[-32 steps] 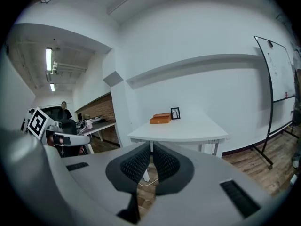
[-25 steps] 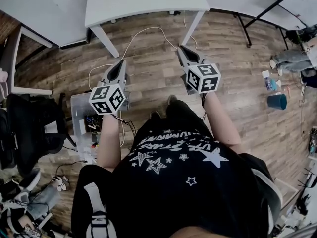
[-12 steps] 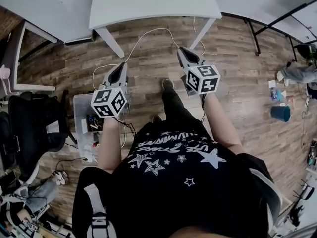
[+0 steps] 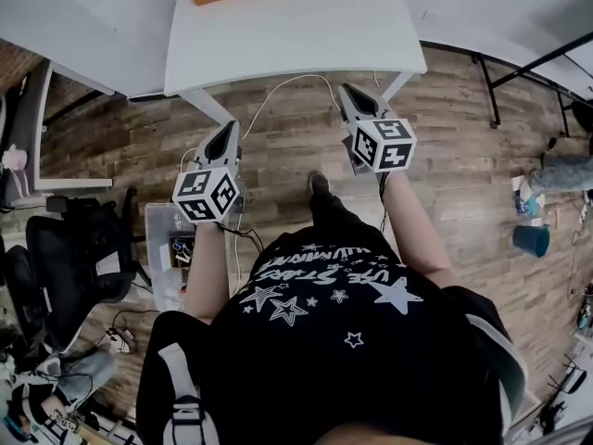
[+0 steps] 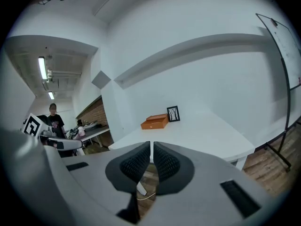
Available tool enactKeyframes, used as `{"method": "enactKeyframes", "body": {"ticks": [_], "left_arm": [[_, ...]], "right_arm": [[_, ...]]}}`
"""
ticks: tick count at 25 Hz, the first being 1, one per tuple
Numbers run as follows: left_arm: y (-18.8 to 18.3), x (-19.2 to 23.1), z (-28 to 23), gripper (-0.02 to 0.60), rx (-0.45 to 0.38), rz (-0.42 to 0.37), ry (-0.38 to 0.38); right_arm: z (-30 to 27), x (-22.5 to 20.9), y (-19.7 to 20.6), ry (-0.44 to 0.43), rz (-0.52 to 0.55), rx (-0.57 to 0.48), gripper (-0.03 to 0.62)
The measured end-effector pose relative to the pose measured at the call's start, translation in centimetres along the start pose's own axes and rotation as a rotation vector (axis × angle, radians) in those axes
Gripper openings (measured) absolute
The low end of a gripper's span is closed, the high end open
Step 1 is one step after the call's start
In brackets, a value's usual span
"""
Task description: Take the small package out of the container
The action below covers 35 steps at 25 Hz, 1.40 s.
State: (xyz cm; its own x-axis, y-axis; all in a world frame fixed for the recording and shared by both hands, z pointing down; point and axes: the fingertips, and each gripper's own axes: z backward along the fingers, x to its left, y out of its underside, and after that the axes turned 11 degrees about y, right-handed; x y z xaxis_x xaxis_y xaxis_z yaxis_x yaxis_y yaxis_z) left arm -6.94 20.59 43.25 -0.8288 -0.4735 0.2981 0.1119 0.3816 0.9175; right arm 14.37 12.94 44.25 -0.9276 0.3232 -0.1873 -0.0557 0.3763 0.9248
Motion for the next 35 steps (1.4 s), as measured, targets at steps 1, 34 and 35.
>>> {"method": "enactKeyframes", "body": {"ticks": [1, 34, 35], "left_arm": [[-0.5, 0.3, -1.4, 0.02, 0.002, -0.005, 0.002], [-8.0, 11.6, -15.4, 0.02, -0.027, 0.004, -0.116], [-8.2, 12.2, -16.0, 0.02, -0.023, 0.003, -0.108]], "right_arm": [[-1.1, -0.8, -0.8, -0.001, -0.003, -0.004, 0.052], [-20.0, -5.9, -8.3, -0.076, 0.036, -0.003, 0.052], [-20.7, -5.8, -8.3, -0.073, 0.038, 0.003, 0.052]]}}
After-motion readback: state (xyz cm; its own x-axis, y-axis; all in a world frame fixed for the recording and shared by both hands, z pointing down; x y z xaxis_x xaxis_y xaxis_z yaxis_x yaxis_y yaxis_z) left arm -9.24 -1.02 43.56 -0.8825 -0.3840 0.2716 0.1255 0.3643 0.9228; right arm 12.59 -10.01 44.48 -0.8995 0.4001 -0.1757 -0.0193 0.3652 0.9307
